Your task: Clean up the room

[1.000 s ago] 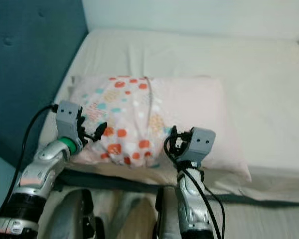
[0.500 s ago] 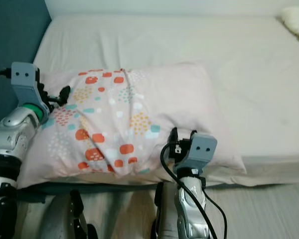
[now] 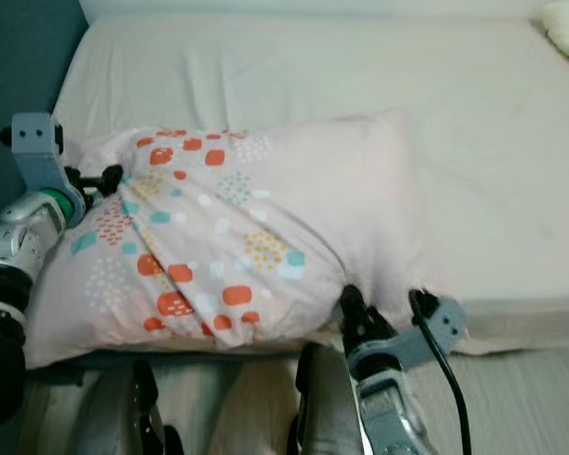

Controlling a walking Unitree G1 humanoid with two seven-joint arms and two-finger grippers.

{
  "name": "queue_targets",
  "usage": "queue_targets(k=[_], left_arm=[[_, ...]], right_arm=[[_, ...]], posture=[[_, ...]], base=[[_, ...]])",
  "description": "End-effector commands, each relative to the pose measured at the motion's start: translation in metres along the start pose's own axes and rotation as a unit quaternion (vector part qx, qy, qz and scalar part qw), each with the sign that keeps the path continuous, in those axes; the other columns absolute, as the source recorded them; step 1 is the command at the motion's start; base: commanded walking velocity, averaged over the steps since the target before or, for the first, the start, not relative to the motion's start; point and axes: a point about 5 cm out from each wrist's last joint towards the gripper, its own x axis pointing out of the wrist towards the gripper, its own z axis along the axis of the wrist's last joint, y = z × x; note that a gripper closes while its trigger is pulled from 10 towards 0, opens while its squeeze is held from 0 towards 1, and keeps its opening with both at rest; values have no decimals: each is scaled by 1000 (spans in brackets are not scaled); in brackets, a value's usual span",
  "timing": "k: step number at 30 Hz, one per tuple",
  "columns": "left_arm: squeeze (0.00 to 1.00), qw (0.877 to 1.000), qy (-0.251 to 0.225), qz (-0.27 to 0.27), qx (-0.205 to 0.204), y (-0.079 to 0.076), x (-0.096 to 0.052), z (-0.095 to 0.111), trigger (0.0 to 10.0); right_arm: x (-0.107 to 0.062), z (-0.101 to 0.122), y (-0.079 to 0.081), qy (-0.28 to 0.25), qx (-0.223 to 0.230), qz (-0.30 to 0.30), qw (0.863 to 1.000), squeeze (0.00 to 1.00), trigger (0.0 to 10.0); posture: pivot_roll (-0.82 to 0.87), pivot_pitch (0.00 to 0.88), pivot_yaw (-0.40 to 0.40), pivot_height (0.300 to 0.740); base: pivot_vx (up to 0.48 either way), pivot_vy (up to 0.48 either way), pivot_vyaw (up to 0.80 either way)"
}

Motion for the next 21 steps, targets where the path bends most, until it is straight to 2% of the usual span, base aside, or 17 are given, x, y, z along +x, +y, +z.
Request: queue_targets(k=[1, 2, 3, 4, 6, 7, 9, 10, 11, 12, 15, 18, 20, 21], left_arm=[[420, 999, -18, -41, 4, -9, 2, 7, 10000], [0, 996, -12, -71, 45, -21, 7, 13, 10000], [0, 992, 3, -85, 97, -31, 12, 15, 10000], [0, 992, 3, -85, 97, -31, 12, 15, 10000], [0, 982, 28, -89, 164, -42, 19, 15, 10000], [0, 982, 28, -89, 164, -42, 19, 15, 10000], [0, 972, 44, -63, 221, -39, 21, 14, 10000], [0, 970, 46, -40, 235, -34, 21, 15, 10000], [0, 970, 46, -40, 235, -34, 21, 15, 10000], [0, 968, 43, -19, 245, -25, 19, 20, 10000], [0, 968, 41, -18, 247, -23, 19, 21, 10000], [0, 944, 40, -45, 326, -13, 13, 29, 10000], [0, 940, 36, -48, 337, -10, 12, 33, 10000], [0, 940, 36, -48, 337, -10, 12, 33, 10000]], right_arm=[[-11, -24, -4, 31, 79, -44, 995, 0, 10000], [-7, -31, -12, 52, 92, -59, 993, 0, 10000], [2, -37, -19, 65, 111, -73, 989, 0, 10000], [2, -37, -19, 65, 111, -73, 989, 0, 10000], [19, -41, -22, 71, 137, -70, 986, 0, 10000], [19, -41, -22, 71, 137, -70, 986, 0, 10000], [37, -31, -9, 53, 149, -31, 987, 0, 10000], [43, -25, -2, 41, 139, -12, 989, 0, 10000], [43, -25, -2, 41, 139, -12, 989, 0, 10000], [48, -18, 4, 22, 125, 4, 992, 0, 10000], [50, -15, 5, 14, 124, 9, 992, 0, 10000], [53, 0, 26, -16, 116, 75, 990, 0, 10000], [53, 3, 37, -17, 111, 107, 988, 0, 10000], [53, 3, 37, -17, 111, 107, 988, 0, 10000]], posture=[[-36, 194, 23, 536], [-35, 189, 21, 536], [-33, 188, 22, 536], [-33, 188, 22, 536], [-24, 184, 32, 536], [-24, 184, 32, 536], [-21, 181, 43, 536], [-21, 183, 51, 536], [-21, 183, 51, 536], [-19, 184, 49, 536], [-19, 184, 49, 536], [-10, 192, 44, 536], [-6, 195, 41, 536], [-6, 195, 41, 536]], base=[[0, 0, 0], [0, 0, 0], [0, 0, 0], [0, 0, 0], [0, 0, 0], [0, 0, 0], [0, 0, 0], [0, 0, 0], [0, 0, 0], [0, 0, 0], [0, 0, 0], [0, 0, 0], [0, 0, 0], [0, 0, 0]])
